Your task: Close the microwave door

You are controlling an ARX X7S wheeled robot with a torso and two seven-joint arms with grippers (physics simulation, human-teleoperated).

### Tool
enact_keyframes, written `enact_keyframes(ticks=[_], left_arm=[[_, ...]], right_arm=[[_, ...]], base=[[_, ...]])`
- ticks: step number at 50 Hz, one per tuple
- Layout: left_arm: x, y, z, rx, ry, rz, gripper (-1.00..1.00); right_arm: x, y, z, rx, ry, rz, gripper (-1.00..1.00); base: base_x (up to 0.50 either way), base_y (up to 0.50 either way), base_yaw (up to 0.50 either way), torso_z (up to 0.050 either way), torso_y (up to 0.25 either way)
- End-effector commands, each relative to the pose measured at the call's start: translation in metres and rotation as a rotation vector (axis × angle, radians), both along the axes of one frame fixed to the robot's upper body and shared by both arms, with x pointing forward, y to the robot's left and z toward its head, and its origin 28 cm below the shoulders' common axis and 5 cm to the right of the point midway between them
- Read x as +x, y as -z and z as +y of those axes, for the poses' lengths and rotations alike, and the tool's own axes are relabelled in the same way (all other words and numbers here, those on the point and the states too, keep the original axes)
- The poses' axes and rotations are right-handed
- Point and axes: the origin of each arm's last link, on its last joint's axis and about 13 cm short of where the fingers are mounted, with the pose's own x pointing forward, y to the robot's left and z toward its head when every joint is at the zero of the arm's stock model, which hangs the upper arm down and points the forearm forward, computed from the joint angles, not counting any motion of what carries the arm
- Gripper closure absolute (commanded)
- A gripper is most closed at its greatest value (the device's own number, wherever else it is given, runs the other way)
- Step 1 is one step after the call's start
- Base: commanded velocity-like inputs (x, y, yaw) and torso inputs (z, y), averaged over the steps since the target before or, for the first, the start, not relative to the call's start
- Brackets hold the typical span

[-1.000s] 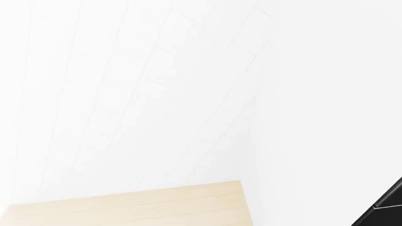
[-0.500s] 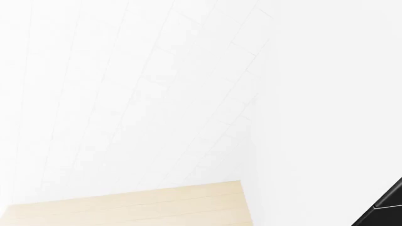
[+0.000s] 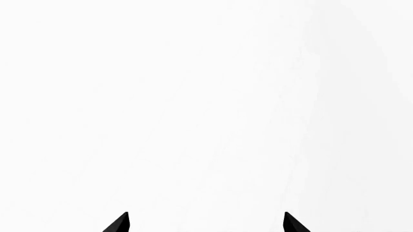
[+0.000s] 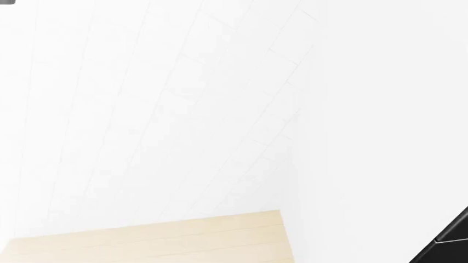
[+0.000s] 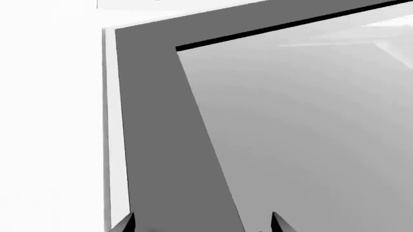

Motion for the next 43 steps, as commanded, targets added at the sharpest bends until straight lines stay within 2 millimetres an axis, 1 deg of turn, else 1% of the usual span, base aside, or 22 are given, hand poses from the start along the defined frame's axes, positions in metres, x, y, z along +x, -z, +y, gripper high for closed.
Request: enact_keyframes(ticks=[1, 5, 8, 17, 35, 43], left_arm=[[0.001, 0.001, -0.001, 0.004, 0.002, 0.004, -1.0], [0.001, 0.001, -0.001, 0.004, 0.002, 0.004, -1.0], [0.001, 0.001, -0.001, 0.005, 0.002, 0.005, -1.0], [0.001, 0.002, -0.001, 0.006, 0.004, 0.006, -1.0], [0.001, 0.003, -0.002, 0.006, 0.005, 0.011, -1.0], [0.001, 0.003, -0.002, 0.008, 0.005, 0.011, -1.0]], right_arm=[[-0.007, 0.009, -0.008, 0.156, -0.279, -0.036, -1.0], [-0.009, 0.011, -0.008, 0.239, -0.4, -0.049, -1.0], [-0.009, 0.012, -0.009, 0.274, -0.444, -0.052, -1.0], [-0.009, 0.017, -0.016, 0.35, -0.49, -0.05, -1.0], [-0.012, 0.026, -0.02, 0.534, -0.766, -0.023, -1.0], [-0.01, 0.03, -0.02, 0.564, -0.814, 0.009, -1.0]], base=[[0.0, 0.0, 0.0, 0.0, 0.0], [0.0, 0.0, 0.0, 0.0, 0.0], [0.0, 0.0, 0.0, 0.0, 0.0], [0.0, 0.0, 0.0, 0.0, 0.0], [0.0, 0.0, 0.0, 0.0, 0.0], [0.0, 0.0, 0.0, 0.0, 0.0]])
